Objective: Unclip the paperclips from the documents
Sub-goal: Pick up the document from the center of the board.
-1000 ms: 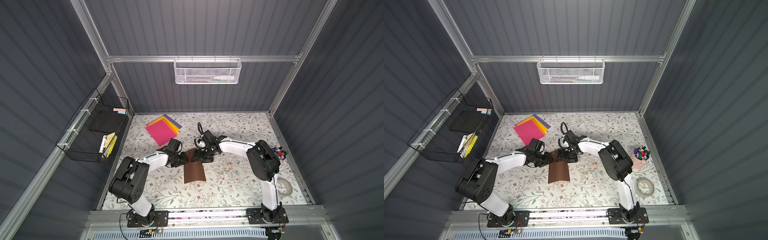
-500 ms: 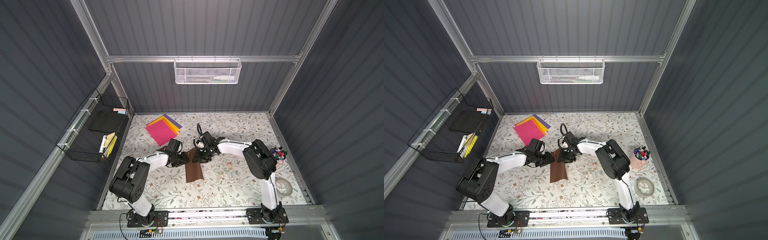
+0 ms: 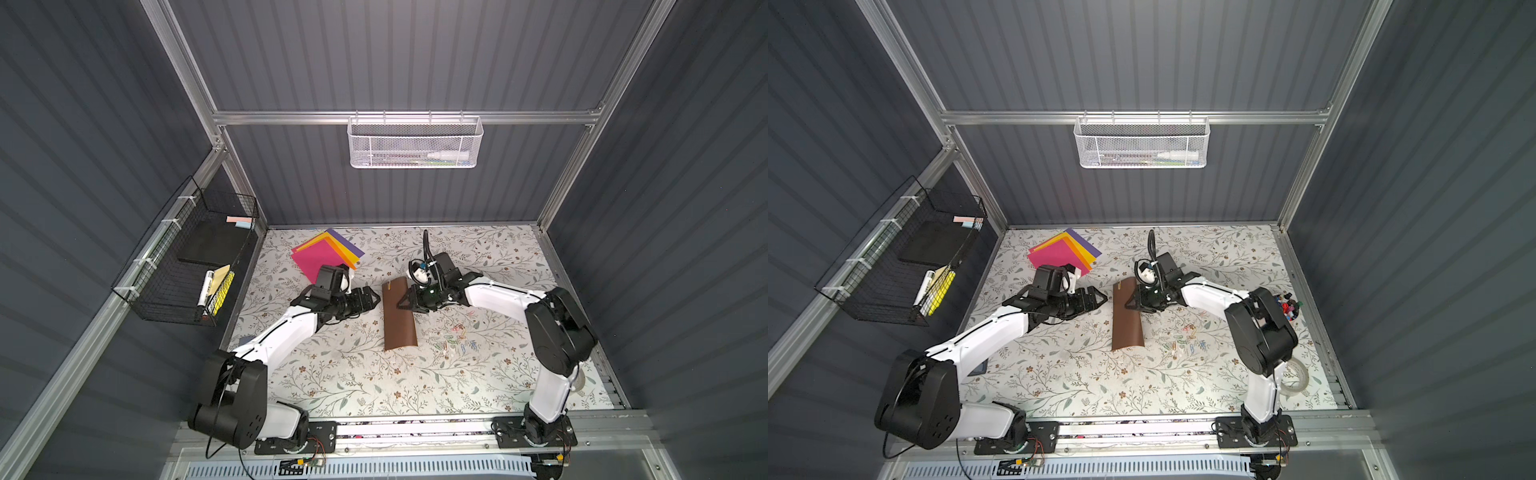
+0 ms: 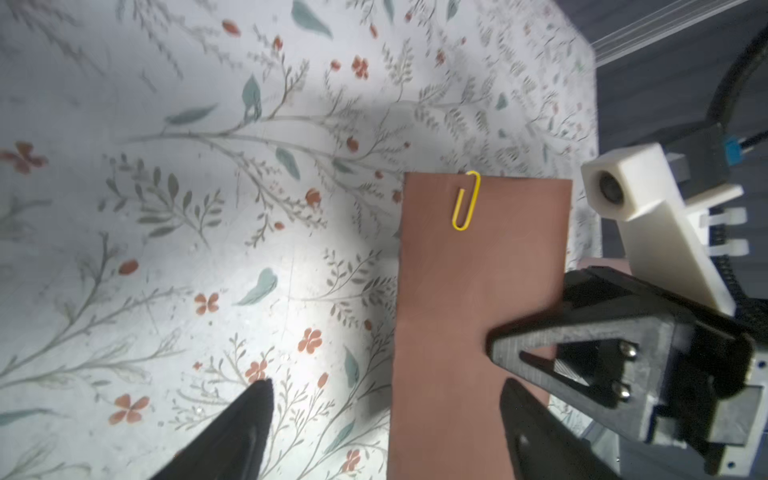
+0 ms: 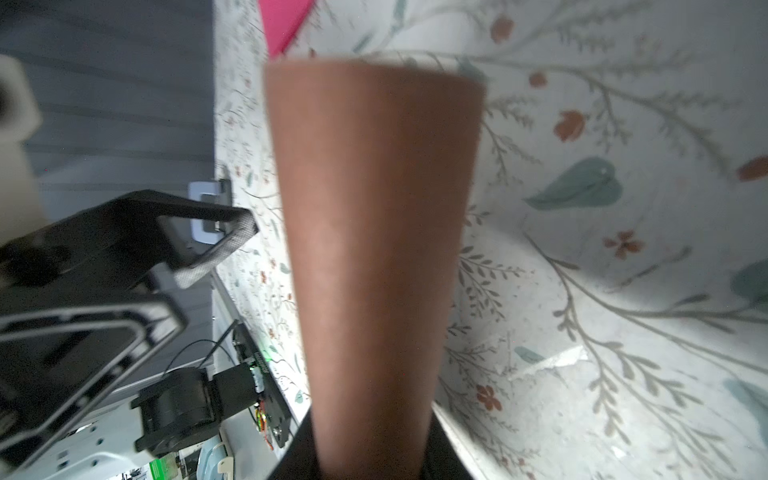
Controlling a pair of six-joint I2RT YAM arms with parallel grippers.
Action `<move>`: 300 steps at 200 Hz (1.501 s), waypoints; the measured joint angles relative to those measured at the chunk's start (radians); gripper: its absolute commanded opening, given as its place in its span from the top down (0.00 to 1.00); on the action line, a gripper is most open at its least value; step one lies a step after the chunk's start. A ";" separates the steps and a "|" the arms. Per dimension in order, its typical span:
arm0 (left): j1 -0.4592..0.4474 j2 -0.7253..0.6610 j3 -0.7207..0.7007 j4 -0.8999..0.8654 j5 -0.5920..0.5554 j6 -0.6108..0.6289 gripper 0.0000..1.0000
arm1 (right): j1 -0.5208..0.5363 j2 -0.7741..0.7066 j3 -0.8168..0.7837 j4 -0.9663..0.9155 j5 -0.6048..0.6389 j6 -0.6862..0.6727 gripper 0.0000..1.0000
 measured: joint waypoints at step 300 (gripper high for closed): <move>0.029 -0.013 -0.109 0.539 0.448 -0.071 0.59 | 0.018 -0.104 -0.122 0.262 -0.239 0.113 0.69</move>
